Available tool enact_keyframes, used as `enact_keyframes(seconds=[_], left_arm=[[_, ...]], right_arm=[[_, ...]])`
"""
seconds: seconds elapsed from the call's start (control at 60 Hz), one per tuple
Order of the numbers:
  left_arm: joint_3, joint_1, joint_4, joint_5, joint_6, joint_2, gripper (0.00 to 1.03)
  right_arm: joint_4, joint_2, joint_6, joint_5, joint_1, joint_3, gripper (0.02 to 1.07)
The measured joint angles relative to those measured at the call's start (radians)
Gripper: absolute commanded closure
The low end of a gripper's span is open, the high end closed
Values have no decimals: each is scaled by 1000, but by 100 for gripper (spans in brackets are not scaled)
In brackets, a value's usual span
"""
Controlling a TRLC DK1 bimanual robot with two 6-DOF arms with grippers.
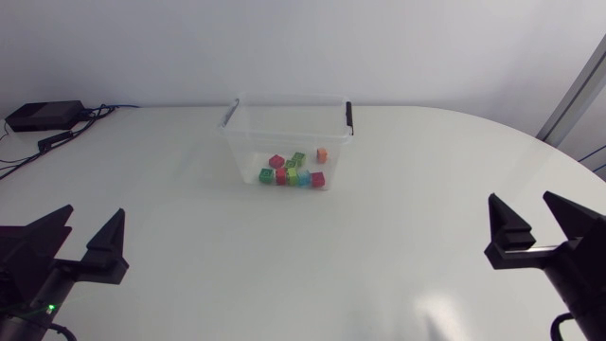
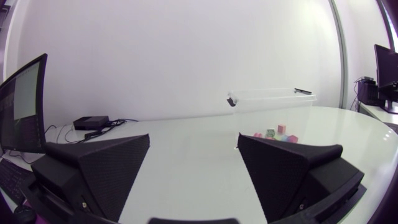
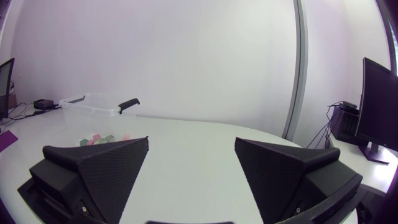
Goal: Place the duplo bricks in the container
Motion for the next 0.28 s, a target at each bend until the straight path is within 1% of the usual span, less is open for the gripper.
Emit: enact_keyframes(seconds=[0.15, 0.283], left_arm=[[0, 0, 0, 1, -33, 0, 4], [0, 1, 0, 2, -53, 1, 4]], right_arm=[[41, -57, 15, -58, -47, -84, 7], [48, -79, 22, -78, -67, -120, 7]])
